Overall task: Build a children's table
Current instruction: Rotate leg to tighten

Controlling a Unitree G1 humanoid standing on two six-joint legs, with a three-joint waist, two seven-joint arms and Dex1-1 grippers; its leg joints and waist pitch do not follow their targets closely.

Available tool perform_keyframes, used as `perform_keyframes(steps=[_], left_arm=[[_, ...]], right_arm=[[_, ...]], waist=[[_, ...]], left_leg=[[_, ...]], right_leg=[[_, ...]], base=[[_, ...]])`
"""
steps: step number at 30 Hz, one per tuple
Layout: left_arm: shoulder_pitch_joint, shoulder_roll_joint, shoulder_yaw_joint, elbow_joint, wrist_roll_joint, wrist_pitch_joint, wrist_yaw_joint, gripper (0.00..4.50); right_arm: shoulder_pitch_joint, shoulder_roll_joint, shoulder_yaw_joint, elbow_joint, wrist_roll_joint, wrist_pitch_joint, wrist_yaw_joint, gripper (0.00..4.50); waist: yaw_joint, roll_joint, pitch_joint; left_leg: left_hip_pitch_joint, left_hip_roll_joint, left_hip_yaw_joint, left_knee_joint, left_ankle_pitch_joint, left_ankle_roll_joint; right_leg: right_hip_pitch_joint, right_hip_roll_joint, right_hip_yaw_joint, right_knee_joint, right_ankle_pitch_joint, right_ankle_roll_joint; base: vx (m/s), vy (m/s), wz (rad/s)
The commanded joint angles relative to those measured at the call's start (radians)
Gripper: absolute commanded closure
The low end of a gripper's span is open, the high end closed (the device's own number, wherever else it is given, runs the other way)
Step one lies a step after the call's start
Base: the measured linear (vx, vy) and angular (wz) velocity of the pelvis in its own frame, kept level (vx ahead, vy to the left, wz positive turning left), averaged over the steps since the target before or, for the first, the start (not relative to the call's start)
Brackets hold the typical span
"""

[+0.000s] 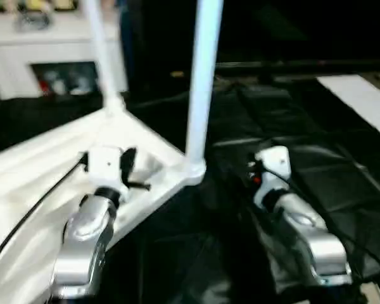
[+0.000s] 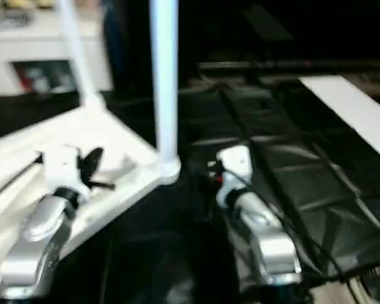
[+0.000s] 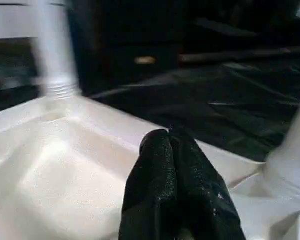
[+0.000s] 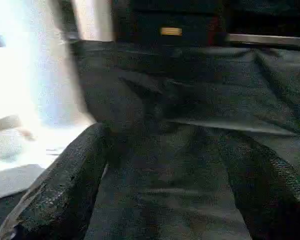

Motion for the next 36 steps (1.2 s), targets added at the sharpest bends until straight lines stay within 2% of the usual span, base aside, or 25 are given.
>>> perform_keyframes(steps=[1, 2, 3, 4, 5, 6, 7, 8, 9, 10, 12, 13, 16, 17, 19, 20, 21, 23, 25, 27, 29, 31, 32, 33, 36], left_arm=[[-0.033, 0.031, -0.043, 0.061, 0.014, 0.037, -0.05, 4.5], [-0.052, 0.047, -0.05, 0.092, 0.003, 0.04, -0.089, 4.29], [-0.06, 0.051, -0.049, 0.103, -0.013, 0.041, -0.113, 4.29], [-0.087, 0.069, -0.051, 0.14, -0.028, 0.063, -0.152, 4.17], [-0.092, 0.073, -0.053, 0.146, -0.03, 0.064, -0.162, 4.17], [-0.1, 0.08, -0.056, 0.158, -0.032, 0.066, -0.179, 4.17], [-0.119, 0.095, -0.065, 0.183, -0.037, 0.079, -0.224, 4.01], [-0.132, 0.111, -0.081, 0.199, -0.038, 0.089, -0.264, 3.93], [-0.143, 0.13, -0.1, 0.209, -0.041, 0.117, -0.303, 3.84], [-0.156, 0.154, -0.126, 0.216, -0.043, 0.154, -0.35, 3.8], [-0.172, 0.171, -0.145, 0.225, -0.058, 0.184, -0.39, 3.8], [-0.177, 0.176, -0.15, 0.227, -0.063, 0.199, -0.399, 3.8], [-0.209, 0.201, -0.18, 0.248, -0.055, 0.227, -0.439, 3.8], [-0.251, 0.207, -0.192, 0.276, -0.064, 0.264, -0.474, 3.8], [-0.28, 0.204, -0.2, 0.298, -0.071, 0.284, -0.495, 3.8], [-0.293, 0.205, -0.209, 0.315, -0.058, 0.275, -0.506, 3.8], [-0.301, 0.206, -0.214, 0.324, -0.051, 0.269, -0.511, 3.52], [-0.325, 0.196, -0.209, 0.355, -0.042, 0.263, -0.499, 3.52], [-0.356, 0.184, -0.2, 0.383, -0.036, 0.255, -0.477, 3.32], [-0.365, 0.183, -0.201, 0.388, -0.03, 0.246, -0.469, 3.07], [-0.37, 0.194, -0.225, 0.398, -0.02, 0.254, -0.489, 3.03], [-0.373, 0.203, -0.243, 0.413, -0.005, 0.258, -0.499, 2.9], [-0.375, 0.206, -0.249, 0.42, 0.003, 0.256, -0.499, 2.9], [-0.375, 0.204, -0.246, 0.422, 0.003, 0.255, -0.494, 2.9], [-0.38, 0.197, -0.234, 0.432, 0.003, 0.246, -0.479, 2.9]], right_arm=[[-0.019, -0.012, -0.01, 0.021, 0.001, -0.007, 0.005, 0.7], [-0.025, -0.015, -0.006, 0.027, 0.001, -0.007, 0.013, 0.7], [-0.029, -0.016, -0.005, 0.031, 0.002, -0.006, 0.016, 0.61], [-0.038, -0.024, 0.002, 0.038, -0.003, -0.011, 0.026, 0.57], [-0.04, -0.025, 0.003, 0.04, -0.003, -0.01, 0.029, 0.57], [-0.044, -0.028, 0.004, 0.044, -0.002, -0.01, 0.034, 0.57], [-0.054, -0.04, 0.01, 0.053, -0.001, -0.01, 0.047, 0.57], [-0.063, -0.049, 0.014, 0.06, 0.002, -0.008, 0.059, 0.57], [-0.071, -0.059, 0.015, 0.067, 0.006, -0.007, 0.073, 0.57], [-0.081, -0.071, 0.016, 0.076, 0.009, -0.007, 0.091, 0.57], [-0.09, -0.082, 0.018, 0.085, 0.014, -0.002, 0.112, 0.57], [-0.093, -0.086, 0.019, 0.088, 0.016, 0.0, 0.119, 0.57], [-0.106, -0.105, 0.027, 0.103, 0.015, 0.001, 0.149, 0.57], [-0.12, -0.124, 0.032, 0.118, 0.013, 0.004, 0.174, 0.57], [-0.127, -0.136, 0.034, 0.129, 0.008, 0.002, 0.187, 0.57], [-0.129, -0.141, 0.035, 0.133, 0.007, 0.0, 0.19, 0.57], [-0.131, -0.143, 0.036, 0.135, 0.008, -0.001, 0.192, 0.57], [-0.134, -0.148, 0.036, 0.142, 0.006, -0.006, 0.194, 0.57], [-0.138, -0.152, 0.034, 0.148, 0.003, -0.011, 0.197, 0.57], [-0.137, -0.153, 0.033, 0.148, 0.003, -0.011, 0.199, 0.57], [-0.132, -0.155, 0.036, 0.148, 0.002, -0.013, 0.206, 0.57], [-0.13, -0.158, 0.042, 0.151, 0.0, -0.016, 0.211, 0.57], [-0.13, -0.159, 0.044, 0.151, -0.001, -0.016, 0.214, 0.57], [-0.129, -0.159, 0.044, 0.15, -0.001, -0.016, 0.214, 0.57], [-0.129, -0.161, 0.046, 0.148, -0.001, -0.016, 0.216, 0.57]], waist=[[0.006, -0.068, -0.071], [0.025, -0.056, -0.057], [0.033, -0.043, -0.061], [0.036, -0.03, -0.057], [0.032, -0.019, -0.049], [0.018, 0.0, -0.044], [0.007, 0.007, -0.037], [0.005, 0.011, -0.025], [0.006, 0.015, -0.023], [0.006, 0.006, -0.02], [0.01, 0.002, -0.017], [0.014, 0.0, -0.018], [0.016, 0.001, -0.019], [0.017, 0.001, -0.019], [0.017, -0.001, -0.018], [0.017, -0.002, -0.016], [0.017, -0.002, -0.016], [0.015, -0.002, -0.016], [0.014, 0.001, -0.018], [0.015, 0.0, -0.02], [0.015, -0.001, -0.021], [0.015, 0.0, -0.024], [0.017, 0.005, -0.026], [0.017, 0.003, -0.028], [0.022, 0.005, -0.035]], left_leg=[[0.01, 0.069, -0.033, -0.022, 0.63, 0.193], [-0.031, 0.067, -0.015, -0.02, 0.256, 0.128], [-0.024, 0.077, -0.012, -0.029, 0.166, 0.076], [-0.017, 0.09, -0.006, -0.06, 0.065, 0.004], [-0.009, 0.104, -0.01, -0.079, 0.022, -0.015], [0.005, 0.137, -0.02, -0.104, -0.07, -0.037], [0.009, 0.157, -0.023, -0.122, -0.183, -0.042], [0.018, 0.161, -0.014, -0.13, -0.342, -0.06], [0.027, 0.161, -0.008, -0.131, -0.418, -0.078], [0.034, 0.159, 0.004, -0.128, -0.494, -0.098], [0.03, 0.157, 0.014, -0.125, -0.494, -0.103], [0.026, 0.159, 0.023, -0.123, -0.461, -0.099], [0.01, 0.163, 0.022, -0.13, -0.409, -0.094], [0.01, 0.163, 0.023, -0.13, -0.408, -0.093], [0.013, 0.161, 0.023, -0.127, -0.407, -0.093], [0.011, 0.162, 0.023, -0.128, -0.407, -0.088], [0.011, 0.163, 0.022, -0.127, -0.406, -0.088], [0.006, 0.162, 0.022, -0.127, -0.401, -0.084], [0.005, 0.164, 0.021, -0.128, -0.391, -0.084], [0.004, 0.165, 0.021, -0.128, -0.383, -0.08], [-0.001, 0.167, 0.022, -0.129, -0.353, -0.071], [-0.004, 0.168, 0.025, -0.129, -0.306, -0.057], [-0.003, 0.169, 0.026, -0.129, -0.281, -0.051], [-0.004, 0.169, 0.028, -0.128, -0.263, -0.046], [-0.004, 0.172, 0.034, -0.124, -0.161, -0.013]], right_leg=[[0.028, -0.119, 0.11, -0.122, 0.524, 0.046], [0.064, -0.183, 0.119, -0.126, 0.645, -0.001], [0.07, -0.179, 0.104, -0.125, 0.621, -0.025], [0.077, -0.132, 0.078, -0.125, 0.477, -0.095], [0.07, -0.113, 0.066, -0.129, 0.368, -0.141], [0.061, -0.09, 0.048, -0.125, 0.187, -0.237], [0.052, -0.081, 0.039, -0.126, 0.073, -0.285], [0.039, -0.086, 0.038, -0.141, -0.068, -0.297], [0.032, -0.089, 0.037, -0.147, -0.136, -0.293], [0.021, -0.095, 0.039, -0.161, -0.245, -0.274], [0.019, -0.11, 0.045, -0.175, -0.361, -0.248], [0.019, -0.114, 0.049, -0.179, -0.398, -0.237], [0.025, -0.113, 0.045, -0.176, -0.402, -0.224], [0.024, -0.113, 0.045, -0.178, -0.404, -0.224], [0.021, -0.114, 0.043, -0.181, -0.412, -0.228], [0.019, -0.114, 0.043, -0.185, -0.425, -0.227], [0.02, -0.117, 0.044, -0.184, -0.43, -0.228], [0.021, -0.117, 0.042, -0.186, -0.445, -0.225], [0.022, -0.116, 0.042, -0.184, -0.416, -0.232], [0.023, -0.117, 0.042, -0.182, -0.389, -0.246], [0.028, -0.118, 0.044, -0.177, -0.346, -0.261], [0.033, -0.117, 0.045, -0.17, -0.276, -0.283], [0.035, -0.117, 0.046, -0.166, -0.236, -0.294], [0.036, -0.116, 0.046, -0.164, -0.208, -0.3], [0.046, -0.116, 0.043, -0.151, -0.05, -0.346]], base=[[0.0, 0.0, 0.0], [0.0, 0.0, 0.0], [-0.018, -0.051, 0.03], [0.0, 0.0, 0.0], [0.0, 0.0, 0.0], [-0.06, -0.016, 0.04], [-0.077, -0.002, 0.06], [-0.077, -0.002, 0.06], [-0.084, -0.005, 0.15], [-0.08, -0.013, 0.16], [-0.077, -0.014, 0.13], [-0.063, -0.017, 0.08], [-0.038, -0.01, 0.03], [0.0, 0.0, 0.0], [-0.029, -0.006, 0.01], [0.0, 0.0, 0.0], [0.0, 0.0, 0.0], [0.0, 0.0, 0.0], [0.0, 0.0, 0.0], [0.0, 0.0, 0.0], [0.0, 0.0, 0.0], [0.0, 0.0, 0.0], [0.0, 0.0, 0.0], [0.053, -0.003, 0.0], [0.062, -0.003, 0.01]])
